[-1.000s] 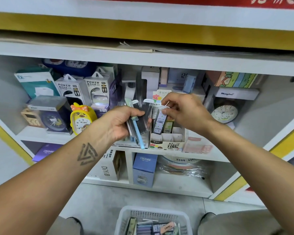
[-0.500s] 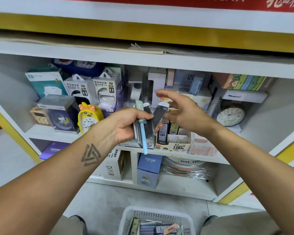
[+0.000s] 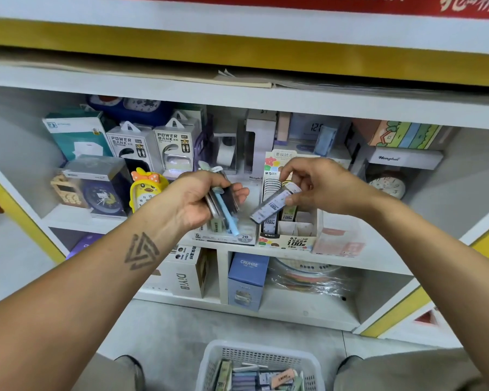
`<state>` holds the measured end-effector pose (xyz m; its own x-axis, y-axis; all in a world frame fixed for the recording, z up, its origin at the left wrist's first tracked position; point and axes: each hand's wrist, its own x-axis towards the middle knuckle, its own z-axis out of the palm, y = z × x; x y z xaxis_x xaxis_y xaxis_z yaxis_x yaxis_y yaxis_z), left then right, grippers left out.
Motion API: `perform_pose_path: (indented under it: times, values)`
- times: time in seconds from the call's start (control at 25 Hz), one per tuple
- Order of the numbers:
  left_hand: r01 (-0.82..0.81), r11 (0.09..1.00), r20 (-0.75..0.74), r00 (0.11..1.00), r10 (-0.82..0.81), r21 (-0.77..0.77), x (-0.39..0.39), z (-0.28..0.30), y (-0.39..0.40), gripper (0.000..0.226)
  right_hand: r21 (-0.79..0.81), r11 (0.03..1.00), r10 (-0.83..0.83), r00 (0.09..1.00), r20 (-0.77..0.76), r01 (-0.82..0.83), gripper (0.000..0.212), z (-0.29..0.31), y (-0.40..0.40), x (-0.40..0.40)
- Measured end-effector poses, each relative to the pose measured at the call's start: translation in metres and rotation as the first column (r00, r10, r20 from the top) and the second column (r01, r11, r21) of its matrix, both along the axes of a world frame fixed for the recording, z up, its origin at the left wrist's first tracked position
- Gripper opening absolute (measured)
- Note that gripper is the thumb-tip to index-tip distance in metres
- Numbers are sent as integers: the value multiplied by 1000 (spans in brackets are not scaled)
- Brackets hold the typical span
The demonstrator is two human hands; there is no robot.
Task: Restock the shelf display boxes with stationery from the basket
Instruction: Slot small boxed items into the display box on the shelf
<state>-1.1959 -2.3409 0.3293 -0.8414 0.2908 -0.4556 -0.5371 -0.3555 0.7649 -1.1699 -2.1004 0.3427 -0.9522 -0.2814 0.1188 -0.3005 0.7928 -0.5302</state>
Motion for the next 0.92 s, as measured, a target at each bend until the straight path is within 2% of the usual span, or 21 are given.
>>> perform_pose_path:
  times: [0.12, 0.28, 0.4, 0.64, 0.76, 0.84, 0.92]
  values:
    - [73, 996, 17, 997, -72, -44, 7, -2, 6, 20, -97, 994, -50, 999, 12, 51, 25, 0, -1, 2]
    - [97, 993, 17, 995, -96, -73, 10, -5, 13, 22, 26, 997, -71, 992, -107, 75, 24, -5, -8, 0]
    - [115, 990, 0, 993, -115, -83, 11, -5, 14, 21, -17, 997, -79, 986, -147, 78, 23, -3, -8, -2]
    - [137, 987, -21, 990, -139, -83, 13, -5, 16, 17, 113, 994, 1, 994, -107, 12, 27, -13, -15, -1]
    - [165, 982, -8, 986, -167, -92, 12, -7, 17, 24, 158, 987, 7, 983, -182, 22, 31, -14, -19, -3]
    - [194, 978, 3, 981, -194, -82, 14, -7, 18, 24, 54, 998, -26, 976, -217, 39, 33, -12, -19, -5]
    - [230, 971, 11, 973, -230, -64, 16, -6, 19, 22, -71, 997, 7, 992, -129, -16, 48, -12, -21, -4]
